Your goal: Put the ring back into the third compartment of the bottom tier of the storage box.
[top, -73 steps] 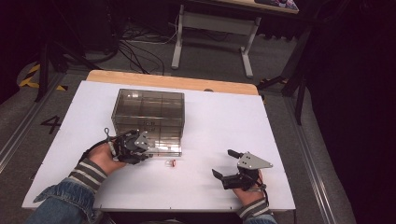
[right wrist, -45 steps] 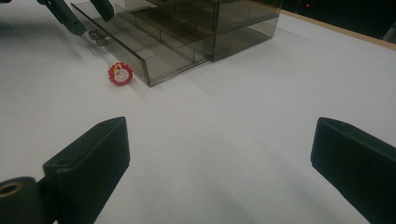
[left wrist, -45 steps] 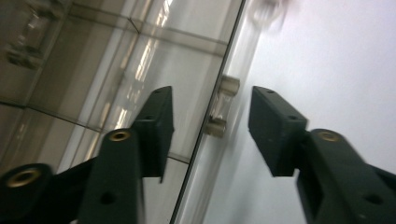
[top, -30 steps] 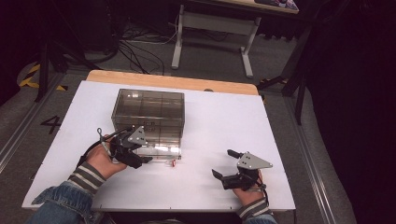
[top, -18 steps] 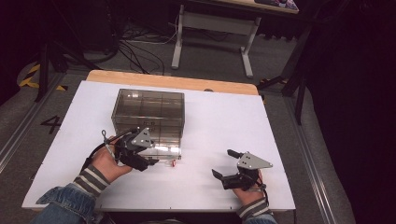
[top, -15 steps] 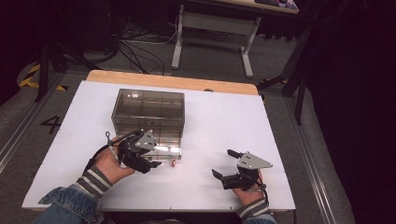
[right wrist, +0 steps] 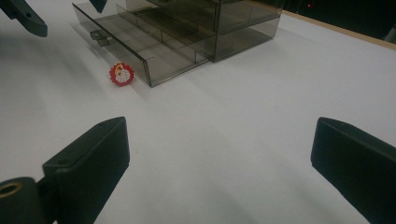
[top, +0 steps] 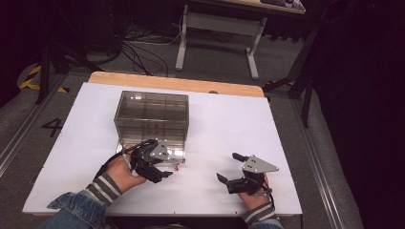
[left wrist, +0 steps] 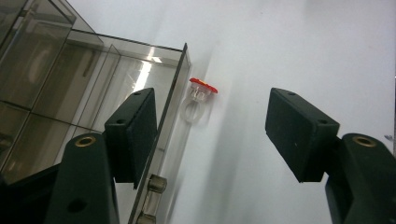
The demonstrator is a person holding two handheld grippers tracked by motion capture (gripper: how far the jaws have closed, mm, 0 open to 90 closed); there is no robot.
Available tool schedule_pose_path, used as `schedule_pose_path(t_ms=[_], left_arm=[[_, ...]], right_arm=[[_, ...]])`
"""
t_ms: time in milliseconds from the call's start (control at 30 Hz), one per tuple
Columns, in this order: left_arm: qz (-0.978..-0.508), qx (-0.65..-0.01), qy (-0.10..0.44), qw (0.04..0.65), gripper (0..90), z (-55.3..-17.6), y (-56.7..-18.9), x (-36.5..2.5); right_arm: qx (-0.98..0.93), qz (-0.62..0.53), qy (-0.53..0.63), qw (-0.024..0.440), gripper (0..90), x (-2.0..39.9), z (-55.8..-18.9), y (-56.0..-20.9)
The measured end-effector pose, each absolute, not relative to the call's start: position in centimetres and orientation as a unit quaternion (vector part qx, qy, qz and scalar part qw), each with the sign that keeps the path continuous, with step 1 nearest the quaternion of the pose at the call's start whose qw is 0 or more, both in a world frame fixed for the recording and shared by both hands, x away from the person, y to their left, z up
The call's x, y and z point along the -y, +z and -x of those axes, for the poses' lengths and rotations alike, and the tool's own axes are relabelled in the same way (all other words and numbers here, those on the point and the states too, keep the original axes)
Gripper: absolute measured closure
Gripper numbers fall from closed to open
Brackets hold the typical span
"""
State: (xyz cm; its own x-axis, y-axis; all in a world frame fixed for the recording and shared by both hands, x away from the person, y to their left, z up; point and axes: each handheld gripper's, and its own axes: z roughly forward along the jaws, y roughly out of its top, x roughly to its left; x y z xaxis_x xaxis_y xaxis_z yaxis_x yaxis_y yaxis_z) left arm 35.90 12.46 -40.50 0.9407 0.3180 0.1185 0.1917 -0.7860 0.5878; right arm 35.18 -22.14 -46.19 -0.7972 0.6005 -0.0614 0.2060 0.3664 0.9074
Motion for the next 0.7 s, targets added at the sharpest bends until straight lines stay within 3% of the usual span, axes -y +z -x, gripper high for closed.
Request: schedule_pose_path(t_ms=[700], left_arm=[[-0.944, -0.128, 0.105, 0.287, 35.9, -36.0, -40.8, -10.2]], right_arm=[[-0.804, -0.249, 0.503, 0.197, 5.0, 22.1, -35.2, -46.2]])
